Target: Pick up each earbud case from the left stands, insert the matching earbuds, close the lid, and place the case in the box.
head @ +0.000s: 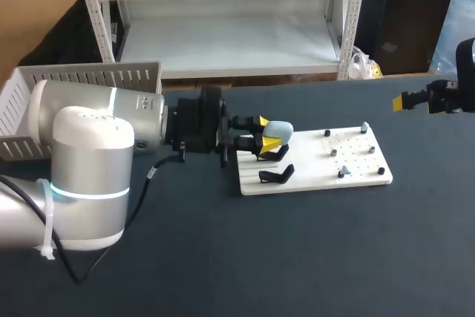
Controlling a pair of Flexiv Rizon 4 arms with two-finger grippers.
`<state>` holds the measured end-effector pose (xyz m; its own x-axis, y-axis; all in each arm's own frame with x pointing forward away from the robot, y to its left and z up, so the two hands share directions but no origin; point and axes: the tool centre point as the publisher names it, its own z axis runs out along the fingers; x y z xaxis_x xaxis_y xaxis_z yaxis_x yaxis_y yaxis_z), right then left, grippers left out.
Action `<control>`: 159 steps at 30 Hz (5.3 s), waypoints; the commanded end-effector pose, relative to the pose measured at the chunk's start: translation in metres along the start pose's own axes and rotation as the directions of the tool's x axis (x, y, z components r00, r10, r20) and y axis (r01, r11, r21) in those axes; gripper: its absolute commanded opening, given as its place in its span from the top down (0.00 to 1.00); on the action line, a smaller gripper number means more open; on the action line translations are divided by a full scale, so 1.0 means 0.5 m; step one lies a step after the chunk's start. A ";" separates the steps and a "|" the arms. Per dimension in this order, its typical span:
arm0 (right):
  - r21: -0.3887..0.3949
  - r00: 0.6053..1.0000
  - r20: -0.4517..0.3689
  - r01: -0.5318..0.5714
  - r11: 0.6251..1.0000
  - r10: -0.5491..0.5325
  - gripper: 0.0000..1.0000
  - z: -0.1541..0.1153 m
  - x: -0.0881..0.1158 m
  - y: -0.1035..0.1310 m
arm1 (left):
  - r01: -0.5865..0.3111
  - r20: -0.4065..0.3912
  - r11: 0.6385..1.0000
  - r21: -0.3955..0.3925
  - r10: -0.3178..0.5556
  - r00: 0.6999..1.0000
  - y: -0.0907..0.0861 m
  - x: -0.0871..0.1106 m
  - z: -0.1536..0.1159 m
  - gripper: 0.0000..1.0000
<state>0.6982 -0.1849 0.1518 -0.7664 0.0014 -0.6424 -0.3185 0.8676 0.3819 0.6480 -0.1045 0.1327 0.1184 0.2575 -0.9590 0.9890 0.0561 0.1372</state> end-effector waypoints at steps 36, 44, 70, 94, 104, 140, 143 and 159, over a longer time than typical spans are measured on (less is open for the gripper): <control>-0.070 0.992 -0.007 0.123 0.990 -0.124 0.00 -0.023 0.036 0.110 | 0.113 0.234 0.987 0.113 -0.137 0.962 0.006 -0.037 0.039 1.00; -0.105 0.986 -0.053 0.155 0.982 -0.161 0.00 -0.034 0.068 0.168 | 0.126 0.204 0.985 0.116 -0.148 0.968 -0.003 -0.036 0.047 1.00; -0.174 0.952 -0.186 0.211 0.962 -0.242 0.00 -0.004 0.121 0.339 | 0.138 0.202 0.985 0.107 -0.158 0.967 -0.008 -0.031 0.050 1.00; -0.156 0.953 -0.203 0.196 0.968 -0.225 0.00 0.088 0.103 0.375 | 0.138 0.202 0.985 0.107 -0.158 0.967 -0.008 -0.031 0.050 1.00; -0.146 0.952 -0.215 0.191 0.971 -0.220 0.00 0.107 0.103 0.376 | 0.138 0.202 0.985 0.107 -0.158 0.967 -0.008 -0.031 0.050 1.00; -0.102 0.959 -0.204 0.181 0.978 -0.199 0.00 0.117 0.059 0.361 | 0.138 0.202 0.985 0.107 -0.158 0.967 -0.008 -0.031 0.050 1.00; -0.104 0.961 -0.187 0.187 0.977 -0.204 0.00 0.110 0.047 0.365 | 0.138 0.202 0.985 0.107 -0.158 0.967 -0.008 -0.031 0.050 1.00; 0.014 0.976 -0.050 0.211 0.977 -0.210 0.00 0.014 -0.069 0.253 | 0.071 0.215 0.993 0.093 -0.090 0.972 -0.017 -0.037 0.035 1.00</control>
<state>0.6940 -0.0615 0.2146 -0.7153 -0.2090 -0.6669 -0.4959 0.8241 0.2736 0.6440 -0.1312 0.1438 0.0378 0.0427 -0.9984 0.9990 -0.0275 0.0366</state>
